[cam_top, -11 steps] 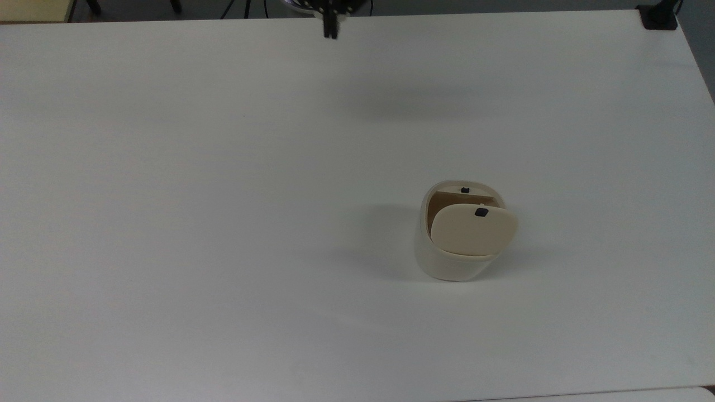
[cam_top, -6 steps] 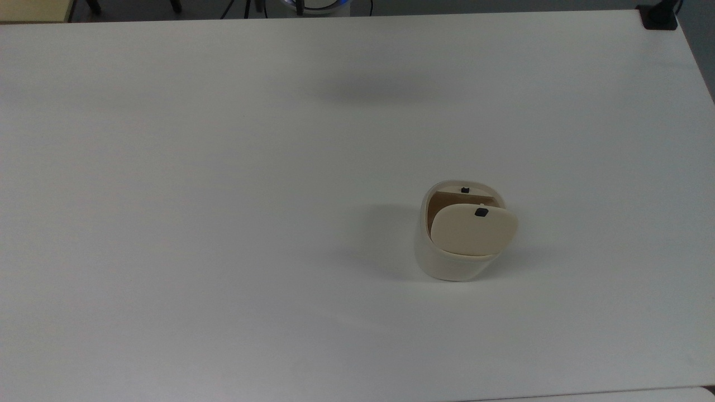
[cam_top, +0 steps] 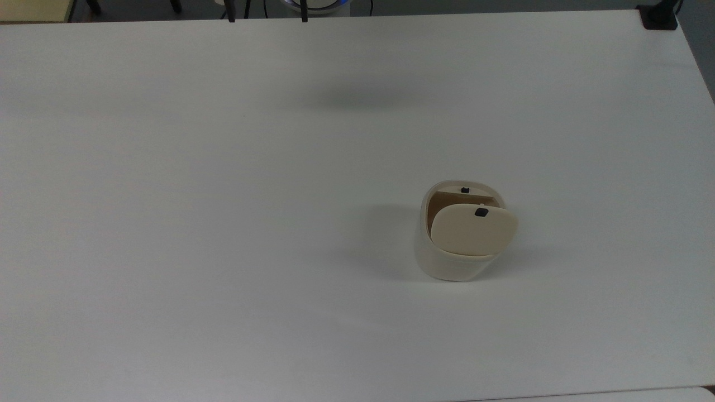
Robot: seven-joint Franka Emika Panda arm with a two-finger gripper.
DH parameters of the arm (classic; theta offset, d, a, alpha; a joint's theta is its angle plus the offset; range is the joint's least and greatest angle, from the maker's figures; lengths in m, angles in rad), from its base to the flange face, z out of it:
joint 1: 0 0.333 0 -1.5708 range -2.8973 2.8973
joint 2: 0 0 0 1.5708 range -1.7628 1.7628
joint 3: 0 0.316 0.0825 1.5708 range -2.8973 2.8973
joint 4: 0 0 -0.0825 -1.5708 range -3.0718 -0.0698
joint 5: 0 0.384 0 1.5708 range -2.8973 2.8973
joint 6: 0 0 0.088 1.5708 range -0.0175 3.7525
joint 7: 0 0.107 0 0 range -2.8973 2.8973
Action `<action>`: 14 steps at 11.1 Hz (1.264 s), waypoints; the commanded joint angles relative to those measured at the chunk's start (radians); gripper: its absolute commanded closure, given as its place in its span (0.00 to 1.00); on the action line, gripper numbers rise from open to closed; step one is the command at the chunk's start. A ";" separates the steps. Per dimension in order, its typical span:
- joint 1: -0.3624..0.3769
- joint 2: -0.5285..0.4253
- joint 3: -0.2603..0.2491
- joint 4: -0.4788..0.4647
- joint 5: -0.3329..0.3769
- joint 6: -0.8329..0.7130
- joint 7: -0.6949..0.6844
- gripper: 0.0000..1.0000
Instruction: Open the trash bin
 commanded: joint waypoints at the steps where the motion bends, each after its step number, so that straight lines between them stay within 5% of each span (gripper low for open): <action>1: 0.050 0.000 -0.061 -0.002 0.015 0.020 -0.025 0.00; 14: 0.044 -0.002 -0.043 0.000 0.020 -0.003 0.062 0.00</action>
